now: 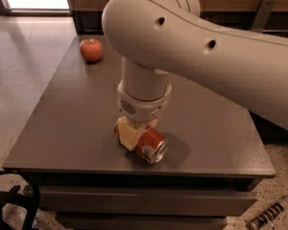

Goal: Place coke can upright

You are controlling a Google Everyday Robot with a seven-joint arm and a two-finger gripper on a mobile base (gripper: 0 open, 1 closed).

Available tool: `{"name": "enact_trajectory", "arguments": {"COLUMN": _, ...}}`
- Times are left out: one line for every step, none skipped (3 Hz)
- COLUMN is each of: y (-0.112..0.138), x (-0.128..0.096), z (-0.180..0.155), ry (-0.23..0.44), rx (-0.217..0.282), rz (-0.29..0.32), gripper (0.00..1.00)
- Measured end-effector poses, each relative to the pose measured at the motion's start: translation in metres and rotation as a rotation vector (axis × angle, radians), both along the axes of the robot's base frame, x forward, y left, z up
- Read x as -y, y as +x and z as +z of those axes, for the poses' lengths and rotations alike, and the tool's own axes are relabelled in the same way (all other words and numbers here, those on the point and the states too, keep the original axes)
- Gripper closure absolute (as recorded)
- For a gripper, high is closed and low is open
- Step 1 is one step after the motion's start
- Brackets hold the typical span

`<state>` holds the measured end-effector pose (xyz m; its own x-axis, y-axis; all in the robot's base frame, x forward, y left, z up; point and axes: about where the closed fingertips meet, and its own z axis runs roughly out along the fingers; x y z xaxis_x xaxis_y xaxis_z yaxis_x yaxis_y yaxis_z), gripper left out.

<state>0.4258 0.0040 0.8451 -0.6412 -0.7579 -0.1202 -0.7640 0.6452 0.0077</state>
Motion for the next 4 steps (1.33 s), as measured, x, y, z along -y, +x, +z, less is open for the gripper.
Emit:
{"name": "enact_trajectory", "arguments": {"y": 0.000, "x": -0.001, "z": 0.001, "ry": 0.001, "rx": 0.004, "rz": 0.001, "gripper": 0.97}}
{"name": "enact_trajectory", "arguments": {"y": -0.001, "x": -0.001, "z": 0.002, "ry": 0.002, "rx": 0.007, "rz": 0.003, "gripper": 1.00}}
{"name": "enact_trajectory", "arguments": {"y": -0.001, "x": -0.001, "z": 0.002, "ry": 0.002, "rx": 0.007, "rz": 0.003, "gripper": 1.00}}
{"name": "enact_trajectory", "arguments": {"y": 0.007, "x": 0.008, "z": 0.036, "ry": 0.067, "rx": 0.095, "rz": 0.062, "gripper": 1.00}}
